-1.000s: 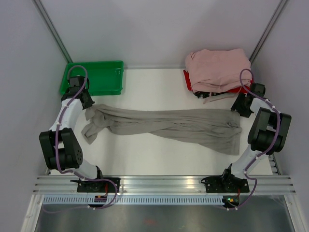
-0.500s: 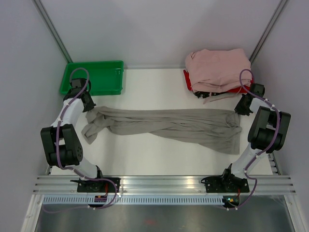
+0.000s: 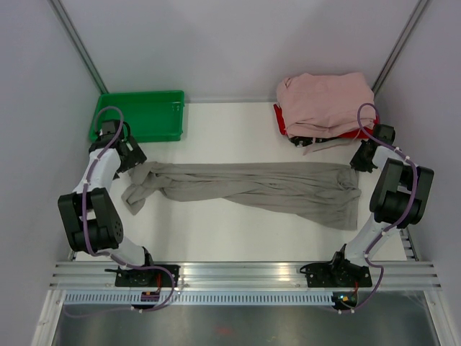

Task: Fold and stack the trousers
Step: Flatten the trousers out

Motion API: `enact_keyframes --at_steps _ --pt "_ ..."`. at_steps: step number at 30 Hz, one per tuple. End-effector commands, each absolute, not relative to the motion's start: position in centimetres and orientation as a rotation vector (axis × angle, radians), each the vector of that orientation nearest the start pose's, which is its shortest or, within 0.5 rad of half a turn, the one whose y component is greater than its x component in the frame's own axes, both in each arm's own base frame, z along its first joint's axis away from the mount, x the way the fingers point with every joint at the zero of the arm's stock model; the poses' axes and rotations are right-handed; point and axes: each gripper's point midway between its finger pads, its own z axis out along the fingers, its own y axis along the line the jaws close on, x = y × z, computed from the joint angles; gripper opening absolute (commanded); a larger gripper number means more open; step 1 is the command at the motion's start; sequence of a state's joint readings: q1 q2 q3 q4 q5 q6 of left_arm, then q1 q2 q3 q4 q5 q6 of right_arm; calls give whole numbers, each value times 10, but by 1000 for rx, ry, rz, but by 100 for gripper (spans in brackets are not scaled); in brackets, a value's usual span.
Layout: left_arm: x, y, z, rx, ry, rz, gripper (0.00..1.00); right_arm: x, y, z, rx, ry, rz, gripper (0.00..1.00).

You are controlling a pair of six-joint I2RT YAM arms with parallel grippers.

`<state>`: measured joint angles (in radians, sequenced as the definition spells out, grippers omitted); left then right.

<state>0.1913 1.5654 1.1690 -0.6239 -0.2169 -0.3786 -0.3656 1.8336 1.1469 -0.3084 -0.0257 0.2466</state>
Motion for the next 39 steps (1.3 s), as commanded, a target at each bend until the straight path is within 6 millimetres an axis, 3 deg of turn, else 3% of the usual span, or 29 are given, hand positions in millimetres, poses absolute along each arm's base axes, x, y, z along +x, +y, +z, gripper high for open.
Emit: enact_keyframes --at_steps 1,2,4,6,10,12,15,25,34,39 --pt "332 78 104 -998 2419 114 99 407 -142 49 769 2386 -27 0" --pt "327 72 97 -1022 2412 72 98 407 -141 48 775 2386 -25 0" --pt "342 60 108 -954 2323 -60 98 405 -141 47 779 2387 -24 0" --pt "342 53 114 -848 2295 -114 97 406 -140 46 783 2389 -20 0" --pt "353 45 132 -562 2325 -142 88 408 -141 43 795 2395 -15 0" --pt "353 56 138 -445 2340 -44 88 411 -140 45 794 2390 -9 0" --pt "349 77 128 -349 2399 122 88 412 -141 46 795 2387 -11 0" --pt "352 62 87 158 2535 214 81 408 -141 47 809 2394 -21 0" --pt "357 94 66 82 2582 439 71 411 -147 53 817 2375 -57 1" --pt "362 92 54 95 2600 420 65 412 -147 52 818 2380 -57 1"
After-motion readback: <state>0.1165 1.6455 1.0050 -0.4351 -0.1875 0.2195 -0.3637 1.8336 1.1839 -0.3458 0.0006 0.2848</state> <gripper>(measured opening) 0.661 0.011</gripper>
